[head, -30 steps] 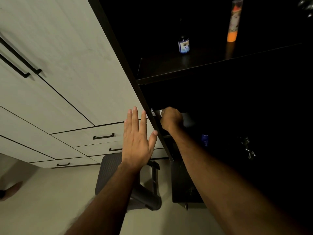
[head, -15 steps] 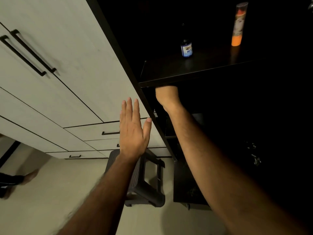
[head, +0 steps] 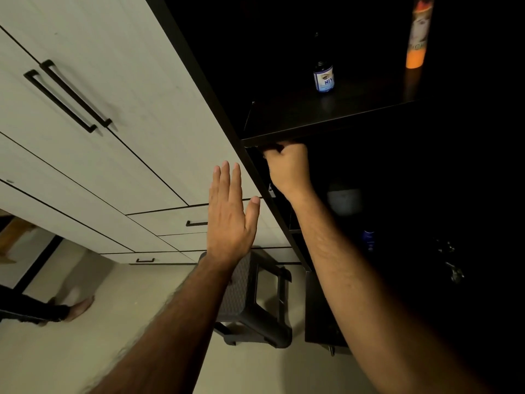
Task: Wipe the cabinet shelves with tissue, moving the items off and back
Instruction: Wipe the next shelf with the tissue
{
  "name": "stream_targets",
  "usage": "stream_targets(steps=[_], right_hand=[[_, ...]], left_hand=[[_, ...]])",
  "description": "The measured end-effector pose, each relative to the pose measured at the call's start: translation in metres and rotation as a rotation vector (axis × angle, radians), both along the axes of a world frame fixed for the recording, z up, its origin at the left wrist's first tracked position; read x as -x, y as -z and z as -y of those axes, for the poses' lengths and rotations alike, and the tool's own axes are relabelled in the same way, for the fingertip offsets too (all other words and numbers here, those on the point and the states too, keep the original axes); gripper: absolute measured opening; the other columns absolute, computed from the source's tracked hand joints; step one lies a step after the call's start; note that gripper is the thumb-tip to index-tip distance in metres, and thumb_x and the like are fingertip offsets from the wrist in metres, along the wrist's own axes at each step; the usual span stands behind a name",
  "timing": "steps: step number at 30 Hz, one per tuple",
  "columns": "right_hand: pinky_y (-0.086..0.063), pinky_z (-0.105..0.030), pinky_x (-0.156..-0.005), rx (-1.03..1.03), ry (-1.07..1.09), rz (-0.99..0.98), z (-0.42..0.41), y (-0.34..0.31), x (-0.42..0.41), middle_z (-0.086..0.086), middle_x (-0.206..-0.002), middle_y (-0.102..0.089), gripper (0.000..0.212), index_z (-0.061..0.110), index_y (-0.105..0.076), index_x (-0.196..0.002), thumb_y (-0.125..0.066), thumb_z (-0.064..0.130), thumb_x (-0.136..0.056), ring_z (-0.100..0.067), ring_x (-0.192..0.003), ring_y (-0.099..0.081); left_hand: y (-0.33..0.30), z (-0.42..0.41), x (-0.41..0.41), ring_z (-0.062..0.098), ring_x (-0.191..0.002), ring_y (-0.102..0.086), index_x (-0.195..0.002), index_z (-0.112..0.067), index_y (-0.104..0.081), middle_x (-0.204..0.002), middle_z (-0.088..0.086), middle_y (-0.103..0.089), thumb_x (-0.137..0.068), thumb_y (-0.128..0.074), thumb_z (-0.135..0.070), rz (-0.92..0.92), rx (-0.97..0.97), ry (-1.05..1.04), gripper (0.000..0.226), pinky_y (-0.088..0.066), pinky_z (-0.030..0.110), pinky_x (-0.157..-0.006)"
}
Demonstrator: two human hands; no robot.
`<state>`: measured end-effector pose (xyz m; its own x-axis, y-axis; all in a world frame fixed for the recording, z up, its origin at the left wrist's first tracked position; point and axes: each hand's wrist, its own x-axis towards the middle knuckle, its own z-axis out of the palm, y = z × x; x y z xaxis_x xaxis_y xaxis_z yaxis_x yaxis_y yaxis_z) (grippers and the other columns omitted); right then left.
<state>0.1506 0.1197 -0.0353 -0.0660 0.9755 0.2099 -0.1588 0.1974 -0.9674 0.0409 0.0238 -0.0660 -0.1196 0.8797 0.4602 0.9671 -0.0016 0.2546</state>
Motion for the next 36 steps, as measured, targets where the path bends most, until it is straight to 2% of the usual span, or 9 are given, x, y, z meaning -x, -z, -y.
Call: stream_targets(steps=[5, 12, 19, 22, 25, 27, 29, 33, 36], right_hand=[[-0.053, -0.018, -0.079, -0.274, 0.024, -0.014, 0.028, 0.013, -0.003, 0.004, -0.094, -0.063, 0.017, 0.002, -0.072, -0.105, -0.062, 0.006, -0.091, -0.007, -0.088, -0.064], [-0.055, -0.023, -0.085, -0.195, -0.052, 0.043, 0.003, 0.036, -0.012, 0.0, -0.101, -0.064, 0.024, -0.001, -0.069, -0.111, -0.067, 0.002, -0.087, -0.014, -0.096, -0.066], [-0.053, -0.02, -0.083, -0.238, -0.153, 0.165, 0.002, 0.054, -0.027, -0.001, -0.095, -0.072, 0.017, 0.006, -0.074, -0.097, -0.073, 0.003, -0.081, -0.008, -0.091, -0.067], [-0.054, -0.023, -0.081, -0.116, -0.18, 0.09, -0.008, 0.045, -0.023, -0.002, -0.095, -0.072, 0.02, 0.004, -0.072, -0.103, -0.07, 0.002, -0.083, -0.011, -0.088, -0.068], [-0.048, -0.013, -0.072, 0.029, -0.136, 0.098, -0.021, 0.031, -0.017, 0.004, -0.088, -0.066, 0.018, 0.004, -0.07, -0.106, -0.065, 0.006, -0.089, -0.005, -0.08, -0.063], [-0.044, -0.017, -0.057, 0.094, -0.089, 0.167, -0.03, 0.024, -0.01, 0.003, -0.072, -0.057, 0.008, 0.007, -0.067, -0.088, -0.06, 0.007, -0.092, -0.007, -0.062, -0.054], [-0.042, -0.023, -0.053, 0.05, -0.006, 0.354, -0.035, 0.028, -0.002, -0.004, -0.065, -0.05, 0.023, 0.006, -0.059, -0.072, -0.056, 0.009, -0.095, -0.013, -0.055, -0.049], [-0.037, -0.008, -0.055, -0.097, 0.162, 0.463, -0.031, 0.061, 0.003, -0.005, -0.086, -0.067, 0.015, 0.004, -0.072, -0.099, -0.06, 0.012, -0.094, -0.012, -0.073, -0.06], [-0.041, -0.013, -0.06, -0.135, 0.175, 0.524, -0.029, 0.09, 0.0, -0.008, -0.092, -0.07, 0.013, 0.005, -0.075, -0.094, -0.064, 0.002, -0.088, -0.017, -0.081, -0.064]], left_hand=[[0.004, 0.0, 0.002, 0.018, -0.151, 0.002, -0.155, -0.011, -0.012, -0.163, 0.008, -0.008, -0.1, -0.029, -0.041, -0.018, -0.006, 0.008, 0.064, -0.009, 0.043, -0.122], [0.01, 0.004, 0.004, 0.017, -0.151, 0.003, -0.155, -0.014, -0.009, -0.163, 0.007, -0.006, -0.099, -0.026, -0.043, -0.024, 0.034, -0.015, 0.065, -0.008, 0.04, -0.123], [0.018, 0.002, -0.002, 0.016, -0.151, 0.004, -0.155, -0.013, -0.01, -0.163, 0.007, -0.005, -0.099, -0.026, -0.045, 0.003, 0.058, -0.026, 0.066, -0.007, 0.039, -0.123], [0.02, 0.001, -0.006, 0.015, -0.151, 0.004, -0.155, -0.013, -0.01, -0.163, 0.007, -0.006, -0.099, -0.026, -0.044, 0.008, 0.064, -0.022, 0.066, -0.007, 0.039, -0.123], [0.018, 0.0, -0.008, 0.015, -0.15, 0.004, -0.155, -0.013, -0.01, -0.163, 0.006, -0.005, -0.099, -0.026, -0.044, 0.003, 0.067, -0.029, 0.066, -0.006, 0.038, -0.123], [0.016, -0.001, -0.008, 0.014, -0.15, 0.005, -0.155, -0.014, -0.009, -0.163, 0.006, -0.005, -0.099, -0.027, -0.043, 0.007, 0.064, -0.034, 0.065, -0.006, 0.038, -0.123], [0.015, -0.002, -0.006, 0.014, -0.15, 0.004, -0.155, -0.015, -0.009, -0.163, 0.006, -0.005, -0.099, -0.027, -0.043, 0.006, 0.064, -0.04, 0.065, -0.007, 0.039, -0.123], [0.016, -0.001, -0.002, 0.015, -0.151, 0.004, -0.155, -0.015, -0.008, -0.164, 0.006, -0.005, -0.099, -0.027, -0.043, 0.004, 0.072, -0.041, 0.066, -0.008, 0.04, -0.123], [0.019, -0.002, -0.002, 0.015, -0.151, 0.005, -0.155, -0.015, -0.008, -0.164, 0.006, -0.004, -0.098, -0.025, -0.045, 0.007, 0.088, -0.043, 0.066, -0.008, 0.041, -0.123]])
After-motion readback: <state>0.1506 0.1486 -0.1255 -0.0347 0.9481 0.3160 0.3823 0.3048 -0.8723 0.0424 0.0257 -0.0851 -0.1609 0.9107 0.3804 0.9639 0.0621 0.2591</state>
